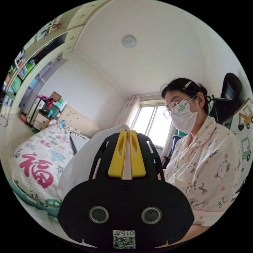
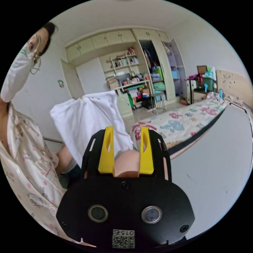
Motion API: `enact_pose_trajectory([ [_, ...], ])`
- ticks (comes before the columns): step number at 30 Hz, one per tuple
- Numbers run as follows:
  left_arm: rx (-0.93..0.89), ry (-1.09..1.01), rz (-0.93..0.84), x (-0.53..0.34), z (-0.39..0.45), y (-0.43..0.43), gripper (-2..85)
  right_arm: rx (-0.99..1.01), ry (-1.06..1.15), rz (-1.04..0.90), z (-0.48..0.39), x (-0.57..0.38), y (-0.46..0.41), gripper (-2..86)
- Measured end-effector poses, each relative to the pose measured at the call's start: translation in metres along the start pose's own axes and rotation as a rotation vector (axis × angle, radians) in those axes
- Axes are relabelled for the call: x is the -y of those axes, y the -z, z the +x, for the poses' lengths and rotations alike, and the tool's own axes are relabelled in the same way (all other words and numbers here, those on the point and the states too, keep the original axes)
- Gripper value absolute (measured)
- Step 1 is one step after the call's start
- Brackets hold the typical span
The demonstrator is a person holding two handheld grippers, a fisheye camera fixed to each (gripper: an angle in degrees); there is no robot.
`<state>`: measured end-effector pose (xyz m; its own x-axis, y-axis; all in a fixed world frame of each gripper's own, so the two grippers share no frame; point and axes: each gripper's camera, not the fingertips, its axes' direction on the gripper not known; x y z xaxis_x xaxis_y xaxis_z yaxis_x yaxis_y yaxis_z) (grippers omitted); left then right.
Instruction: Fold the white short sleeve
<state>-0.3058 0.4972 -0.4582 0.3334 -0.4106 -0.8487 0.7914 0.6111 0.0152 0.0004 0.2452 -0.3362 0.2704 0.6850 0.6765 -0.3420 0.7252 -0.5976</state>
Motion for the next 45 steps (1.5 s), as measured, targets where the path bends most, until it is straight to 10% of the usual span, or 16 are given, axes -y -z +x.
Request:
enact_pose_trajectory([
  [6, -0.337, 0.083, -0.066, -0.018, -0.054, -0.170, 0.5, 0.043, 0.098, 0.153, -0.008, 0.007, 0.075, 13.8],
  [18, -0.633, 0.097, -0.370, 0.019, -0.098, -0.458, 0.8, -0.513, 0.136, 0.461, -0.010, -0.014, 0.229, 9.1],
  [26, -0.696, 0.032, -0.706, 0.056, -0.108, -0.621, 0.8, -0.583, 0.196, 0.328, 0.043, 0.027, 0.251, 13.1],
  [38, -0.056, -0.040, -0.486, 0.083, -0.121, -0.604, 0.3, -0.500, -0.247, 0.491, 0.099, 0.075, 0.234, 4.9],
  [45, -0.104, -0.031, -0.672, -0.009, -0.064, -0.551, 2.0, -0.432, -0.442, 0.476, 0.103, 0.075, 0.189, 5.3],
])
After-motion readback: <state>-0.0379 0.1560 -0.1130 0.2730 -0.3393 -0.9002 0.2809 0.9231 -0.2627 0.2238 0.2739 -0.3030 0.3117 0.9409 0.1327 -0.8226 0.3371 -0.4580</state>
